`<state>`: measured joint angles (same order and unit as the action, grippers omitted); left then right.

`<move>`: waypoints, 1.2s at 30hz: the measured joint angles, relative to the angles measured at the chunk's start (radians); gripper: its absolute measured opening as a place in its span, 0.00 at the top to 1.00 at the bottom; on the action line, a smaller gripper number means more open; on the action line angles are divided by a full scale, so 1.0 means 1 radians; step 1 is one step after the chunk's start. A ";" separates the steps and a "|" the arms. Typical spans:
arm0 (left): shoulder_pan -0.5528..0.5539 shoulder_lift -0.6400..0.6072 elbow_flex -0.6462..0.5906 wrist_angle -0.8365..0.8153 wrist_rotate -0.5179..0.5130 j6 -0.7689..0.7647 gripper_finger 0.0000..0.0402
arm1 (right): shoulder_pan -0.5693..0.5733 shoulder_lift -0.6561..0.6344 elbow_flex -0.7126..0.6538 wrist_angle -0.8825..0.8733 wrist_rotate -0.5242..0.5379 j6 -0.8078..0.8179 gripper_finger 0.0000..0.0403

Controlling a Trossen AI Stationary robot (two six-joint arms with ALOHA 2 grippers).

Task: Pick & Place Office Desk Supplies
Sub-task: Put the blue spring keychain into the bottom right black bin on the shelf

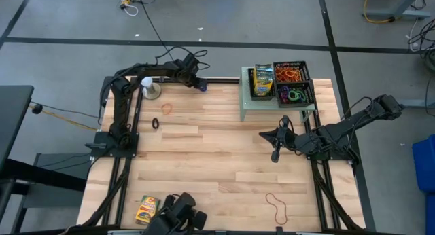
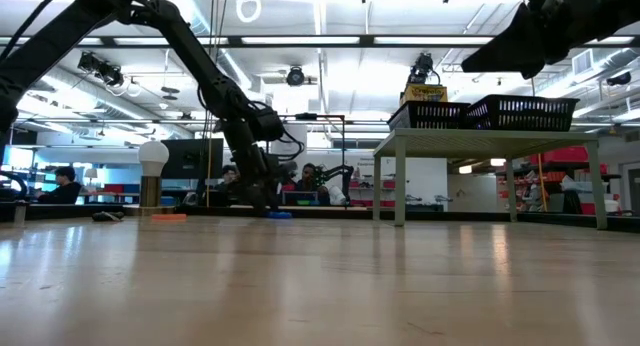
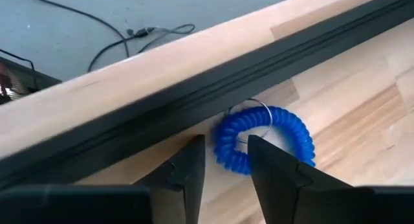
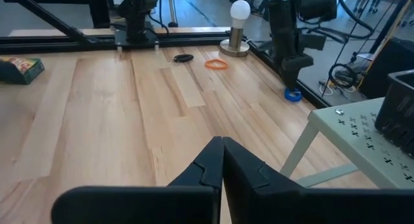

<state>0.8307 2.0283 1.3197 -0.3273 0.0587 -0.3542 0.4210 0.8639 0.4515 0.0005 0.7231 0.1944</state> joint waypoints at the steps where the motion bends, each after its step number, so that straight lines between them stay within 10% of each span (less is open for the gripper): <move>1: 0.000 0.004 0.001 0.003 0.003 0.002 0.69 | 0.000 0.000 0.000 0.003 0.000 0.000 0.97; 14: -0.009 0.004 0.002 -0.005 -0.028 0.126 0.96 | 0.000 0.000 0.000 0.007 0.000 -0.001 0.97; 23: -0.069 -0.179 -0.039 -0.085 -0.101 0.237 0.97 | 0.000 0.000 0.000 0.015 -0.001 0.003 0.97; 36: -0.418 -0.498 -0.666 0.748 -0.207 -0.010 0.97 | 0.000 0.000 0.000 0.087 -0.009 0.059 0.97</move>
<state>0.4127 1.5306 0.6536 0.4205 -0.1488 -0.3639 0.4213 0.8640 0.4511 0.0875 0.7139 0.2530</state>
